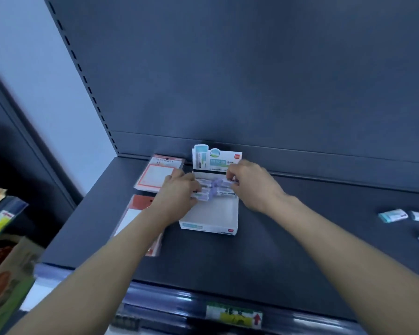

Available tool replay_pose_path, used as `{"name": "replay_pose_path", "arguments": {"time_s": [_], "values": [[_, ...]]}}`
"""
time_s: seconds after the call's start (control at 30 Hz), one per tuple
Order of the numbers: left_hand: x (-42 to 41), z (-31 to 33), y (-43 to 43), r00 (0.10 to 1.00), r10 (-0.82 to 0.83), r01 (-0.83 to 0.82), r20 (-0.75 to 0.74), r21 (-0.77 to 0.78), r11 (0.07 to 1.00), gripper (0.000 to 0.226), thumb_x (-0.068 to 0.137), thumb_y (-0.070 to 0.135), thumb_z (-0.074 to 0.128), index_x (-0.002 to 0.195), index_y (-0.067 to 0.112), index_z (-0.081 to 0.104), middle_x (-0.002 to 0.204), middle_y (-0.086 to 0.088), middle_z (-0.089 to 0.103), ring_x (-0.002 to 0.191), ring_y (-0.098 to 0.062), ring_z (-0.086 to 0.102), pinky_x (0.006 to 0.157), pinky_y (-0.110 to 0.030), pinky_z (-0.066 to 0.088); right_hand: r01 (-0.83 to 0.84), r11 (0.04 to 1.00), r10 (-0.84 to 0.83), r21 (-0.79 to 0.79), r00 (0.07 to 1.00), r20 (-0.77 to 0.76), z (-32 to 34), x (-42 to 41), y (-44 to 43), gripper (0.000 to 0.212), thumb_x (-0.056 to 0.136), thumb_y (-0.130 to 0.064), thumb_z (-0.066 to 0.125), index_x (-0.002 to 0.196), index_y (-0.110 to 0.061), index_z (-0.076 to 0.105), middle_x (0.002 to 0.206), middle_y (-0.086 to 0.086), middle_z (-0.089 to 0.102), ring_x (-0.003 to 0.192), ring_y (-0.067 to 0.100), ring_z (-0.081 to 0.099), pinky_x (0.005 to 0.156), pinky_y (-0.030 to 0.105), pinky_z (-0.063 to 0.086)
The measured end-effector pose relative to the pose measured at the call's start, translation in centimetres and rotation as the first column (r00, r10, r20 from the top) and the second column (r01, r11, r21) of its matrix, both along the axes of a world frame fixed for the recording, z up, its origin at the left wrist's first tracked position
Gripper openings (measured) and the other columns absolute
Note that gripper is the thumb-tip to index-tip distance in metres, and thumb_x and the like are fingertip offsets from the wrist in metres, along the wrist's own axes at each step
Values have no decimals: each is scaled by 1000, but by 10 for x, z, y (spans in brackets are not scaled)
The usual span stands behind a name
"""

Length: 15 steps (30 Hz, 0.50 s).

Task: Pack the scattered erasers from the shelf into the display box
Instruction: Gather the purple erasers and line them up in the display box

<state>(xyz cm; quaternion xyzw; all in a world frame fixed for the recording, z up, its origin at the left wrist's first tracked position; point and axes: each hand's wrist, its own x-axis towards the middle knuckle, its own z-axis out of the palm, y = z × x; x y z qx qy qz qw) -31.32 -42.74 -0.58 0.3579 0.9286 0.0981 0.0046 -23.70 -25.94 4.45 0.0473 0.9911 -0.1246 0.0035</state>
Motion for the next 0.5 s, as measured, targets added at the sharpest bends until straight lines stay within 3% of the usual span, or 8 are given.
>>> {"name": "replay_pose_path", "arguments": {"time_s": [0.1, 0.27, 0.37, 0.5], "values": [[-11, -4, -1, 999, -52, 52, -1, -62, 997, 29, 85, 19, 55, 113, 19, 62, 113, -2, 56, 111, -26, 39, 86, -35, 32, 15, 999, -18, 38, 997, 80, -9, -9, -11, 21, 87, 0, 49, 101, -13, 60, 111, 9, 58, 97, 31, 57, 75, 36, 49], [-17, -11, -2, 996, -80, 77, -34, -69, 995, 23, 84, 13, 52, 105, 14, 58, 111, -2, 59, 111, -27, 40, 91, -36, 31, -9, 992, -21, 128, 973, 229, -15, -23, -25, 18, 84, -1, 48, 82, -18, 53, 88, 3, 48, 81, 28, 47, 64, 30, 35], [-20, -13, -1, 995, -90, 87, -49, -62, 994, 25, 84, 11, 53, 108, 12, 58, 112, -4, 57, 112, -27, 41, 92, -36, 32, -2, 987, -43, 164, 962, 271, -14, -29, -32, 26, 88, -4, 48, 68, -17, 39, 86, 5, 45, 79, 28, 44, 58, 29, 32], [-22, -12, -4, 996, -88, 87, -28, -29, 996, 28, 86, 12, 51, 114, 14, 57, 116, -4, 54, 113, -26, 40, 92, -35, 35, 21, 978, -72, 206, 967, 246, -17, -30, -37, 17, 88, 1, 45, 91, -14, 52, 105, 12, 59, 93, 33, 56, 66, 31, 36]]}}
